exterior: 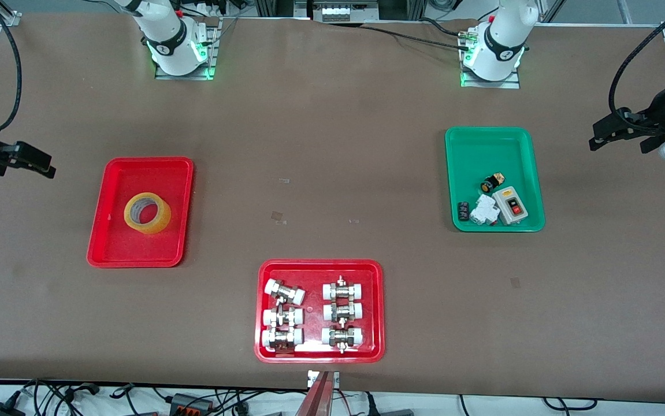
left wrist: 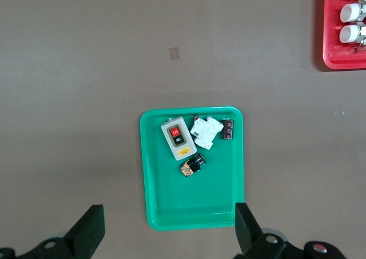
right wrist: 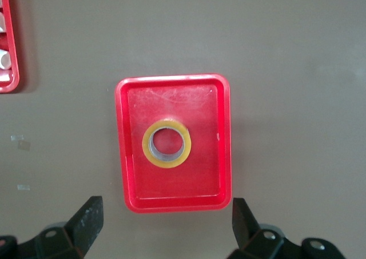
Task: Left arm passes tape to right arm into tray
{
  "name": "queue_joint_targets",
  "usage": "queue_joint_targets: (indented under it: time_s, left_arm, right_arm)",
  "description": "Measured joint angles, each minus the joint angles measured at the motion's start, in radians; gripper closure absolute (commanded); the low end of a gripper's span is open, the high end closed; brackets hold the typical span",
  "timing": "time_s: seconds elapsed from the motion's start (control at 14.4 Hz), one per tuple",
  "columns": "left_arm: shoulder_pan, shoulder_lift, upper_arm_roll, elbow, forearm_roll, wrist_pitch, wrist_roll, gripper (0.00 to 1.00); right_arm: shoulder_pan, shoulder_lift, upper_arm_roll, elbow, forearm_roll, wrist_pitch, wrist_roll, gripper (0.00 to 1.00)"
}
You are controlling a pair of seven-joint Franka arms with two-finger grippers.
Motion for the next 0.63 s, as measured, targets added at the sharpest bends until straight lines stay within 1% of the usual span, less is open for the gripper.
queue_joint_targets:
  time_s: [0.21,0.63]
  left_arm:
    - [0.000,0.000,0.000,0.000,0.000,-0.002,0.000,0.00]
    - [0.000,0.000,0.000,0.000,0.000,-0.005,0.000,0.00]
  right_arm:
    - [0.001,-0.022,0.004,-0.022,0.000,0.000,0.000,0.00]
    - [0.001,-0.025,0.004,-0.024,0.000,0.000,0.000,0.00]
